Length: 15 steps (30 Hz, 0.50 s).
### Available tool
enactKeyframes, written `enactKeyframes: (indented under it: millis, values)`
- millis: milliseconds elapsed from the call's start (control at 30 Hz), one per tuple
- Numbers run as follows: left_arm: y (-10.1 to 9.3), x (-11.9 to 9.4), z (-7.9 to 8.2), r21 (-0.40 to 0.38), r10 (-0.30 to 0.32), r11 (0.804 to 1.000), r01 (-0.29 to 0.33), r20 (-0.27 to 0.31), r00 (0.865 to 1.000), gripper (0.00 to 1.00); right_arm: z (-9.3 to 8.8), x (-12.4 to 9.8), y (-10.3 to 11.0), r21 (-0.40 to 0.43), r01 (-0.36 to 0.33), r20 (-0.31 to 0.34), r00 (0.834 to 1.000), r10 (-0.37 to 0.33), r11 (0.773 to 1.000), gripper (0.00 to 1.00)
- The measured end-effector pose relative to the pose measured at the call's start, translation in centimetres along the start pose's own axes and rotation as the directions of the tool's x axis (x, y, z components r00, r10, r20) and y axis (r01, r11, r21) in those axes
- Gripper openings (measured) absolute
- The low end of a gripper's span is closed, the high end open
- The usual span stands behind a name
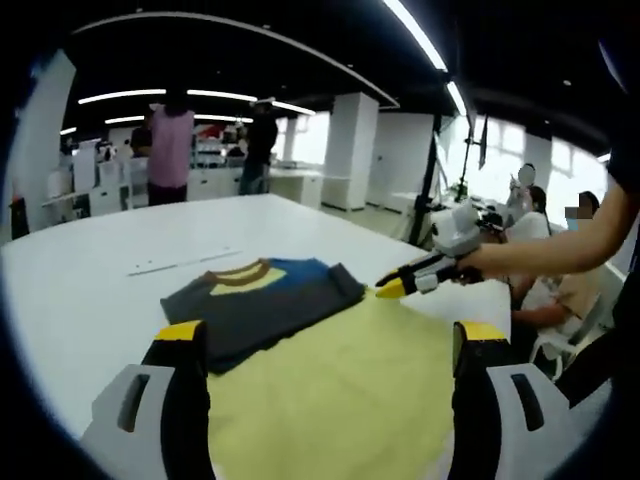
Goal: Fold the garment on the visible template until the final outline fits inside the template.
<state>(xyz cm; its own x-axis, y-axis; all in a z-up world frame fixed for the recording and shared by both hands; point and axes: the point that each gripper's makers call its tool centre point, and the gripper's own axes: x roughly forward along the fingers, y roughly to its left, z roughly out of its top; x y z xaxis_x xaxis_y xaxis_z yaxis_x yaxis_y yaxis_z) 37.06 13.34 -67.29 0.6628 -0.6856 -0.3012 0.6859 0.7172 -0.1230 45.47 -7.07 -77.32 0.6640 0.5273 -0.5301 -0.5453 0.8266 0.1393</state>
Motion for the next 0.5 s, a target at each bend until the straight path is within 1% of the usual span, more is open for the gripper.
enactKeyframes:
  millis: [167,400,500]
  values:
    - [0.1,-0.9,-0.5,0.021,0.019,1.0,-0.019,-0.014,1.0,0.97,0.0,0.9,-0.4,0.018,0.002,0.003,1.0,-0.002,1.0,0.16]
    - [0.7,-1.6,-0.8,0.002,0.045,0.999,-0.045,-0.01,0.999,0.97,-0.3,1.7,-0.6,0.043,-0.004,-0.005,1.0,0.004,0.999,0.11]
    - [0.8,-1.9,-1.1,-0.004,0.057,0.998,-0.057,-0.02,0.998,0.96,-0.4,1.9,-0.7,0.05,-0.004,-0.008,1.0,0.004,0.999,0.1]
